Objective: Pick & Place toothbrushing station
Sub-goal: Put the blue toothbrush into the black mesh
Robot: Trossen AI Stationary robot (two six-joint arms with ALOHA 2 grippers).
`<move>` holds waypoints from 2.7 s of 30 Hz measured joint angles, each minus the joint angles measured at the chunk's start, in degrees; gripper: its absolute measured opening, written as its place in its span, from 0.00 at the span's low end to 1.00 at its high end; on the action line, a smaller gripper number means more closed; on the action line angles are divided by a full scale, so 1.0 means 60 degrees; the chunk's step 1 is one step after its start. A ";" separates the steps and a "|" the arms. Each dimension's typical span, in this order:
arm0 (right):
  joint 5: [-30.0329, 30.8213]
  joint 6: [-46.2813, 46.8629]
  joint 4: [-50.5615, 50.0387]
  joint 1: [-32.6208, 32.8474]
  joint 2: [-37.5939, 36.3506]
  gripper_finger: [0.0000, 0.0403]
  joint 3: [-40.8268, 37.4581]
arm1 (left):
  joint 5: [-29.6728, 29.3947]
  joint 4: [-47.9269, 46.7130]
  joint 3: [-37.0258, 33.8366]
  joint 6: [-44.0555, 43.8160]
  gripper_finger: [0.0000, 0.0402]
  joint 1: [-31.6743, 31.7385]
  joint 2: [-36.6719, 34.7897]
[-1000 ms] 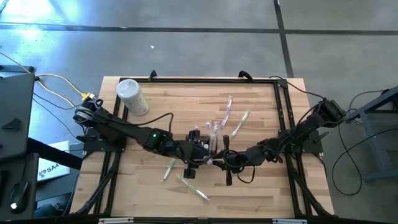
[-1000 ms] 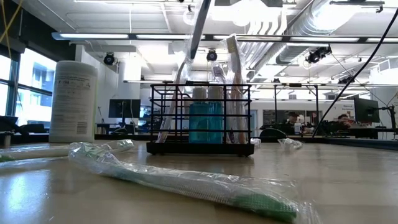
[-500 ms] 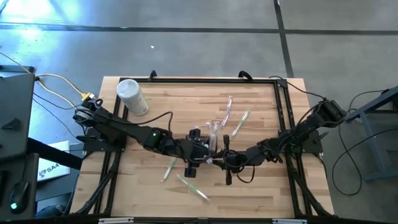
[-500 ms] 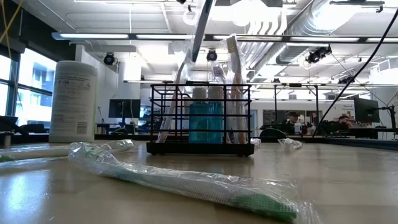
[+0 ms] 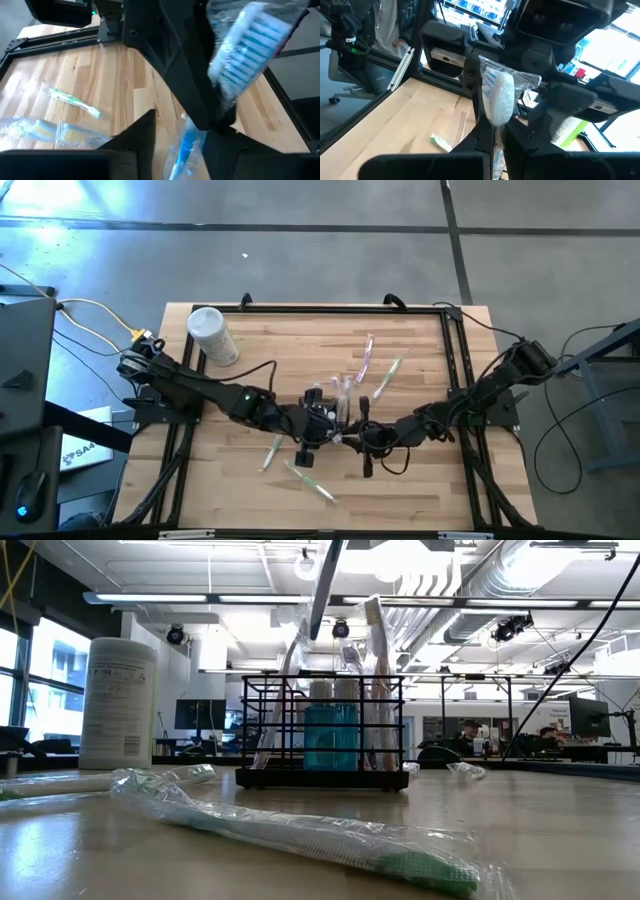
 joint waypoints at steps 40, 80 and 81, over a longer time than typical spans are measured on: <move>0.8400 0.0154 -0.1543 0.3064 -0.0543 0.59 -0.0018 | -0.4139 -0.2506 -0.1231 -0.0957 0.05 -0.1296 -0.2826; 0.8477 0.1792 -0.3213 0.2667 -0.0539 0.59 -0.0018 | 0.0450 0.5897 -0.6965 0.0038 0.05 0.1882 -0.4375; 0.8473 0.1792 -0.3213 0.2667 -0.0539 0.59 -0.0018 | 0.0428 0.5910 -0.6965 0.0101 0.05 0.1882 -0.4349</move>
